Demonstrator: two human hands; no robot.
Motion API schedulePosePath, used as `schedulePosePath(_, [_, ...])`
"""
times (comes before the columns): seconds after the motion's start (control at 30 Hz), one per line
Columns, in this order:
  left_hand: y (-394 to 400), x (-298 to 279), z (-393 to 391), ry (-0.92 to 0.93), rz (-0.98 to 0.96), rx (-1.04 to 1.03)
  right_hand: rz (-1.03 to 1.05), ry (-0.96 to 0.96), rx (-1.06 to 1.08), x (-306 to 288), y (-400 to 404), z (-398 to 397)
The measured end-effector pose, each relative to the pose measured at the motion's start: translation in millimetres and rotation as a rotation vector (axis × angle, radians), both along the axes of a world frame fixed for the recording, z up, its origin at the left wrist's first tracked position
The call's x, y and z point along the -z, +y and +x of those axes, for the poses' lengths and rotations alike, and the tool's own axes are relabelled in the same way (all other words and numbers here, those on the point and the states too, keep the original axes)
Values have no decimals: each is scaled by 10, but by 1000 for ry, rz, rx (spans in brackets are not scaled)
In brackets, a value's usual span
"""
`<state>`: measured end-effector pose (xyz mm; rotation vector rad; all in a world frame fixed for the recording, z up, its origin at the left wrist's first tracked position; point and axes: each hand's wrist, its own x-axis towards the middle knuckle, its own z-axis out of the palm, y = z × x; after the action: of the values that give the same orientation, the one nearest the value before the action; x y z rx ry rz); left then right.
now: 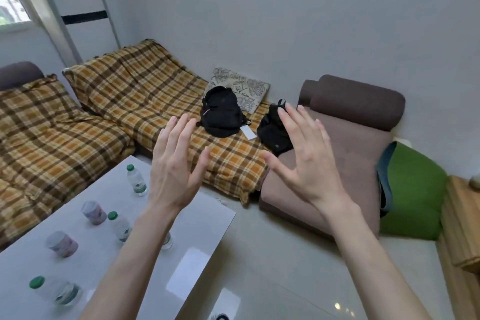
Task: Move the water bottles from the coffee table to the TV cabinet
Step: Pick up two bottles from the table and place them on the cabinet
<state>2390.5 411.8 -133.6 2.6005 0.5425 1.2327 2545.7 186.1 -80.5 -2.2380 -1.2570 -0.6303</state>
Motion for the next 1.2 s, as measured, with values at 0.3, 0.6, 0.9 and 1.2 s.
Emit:
schedulePosePath(0.3, [795,115,355,-26,-40,-159,19,33,-219,173,1196,771])
schedulePosePath(0.6, [1433,307,209,72,-98,-455,59,74,-505,318,2465,1070])
schedulePosePath(0.9, [1675,635,262,128,-188,-740,16,130,-834,608,3688,1277])
schedulePosePath(1.2, [1609,1130,524,159,-286,-959,-104,224,-1073,1188,4268,1533])
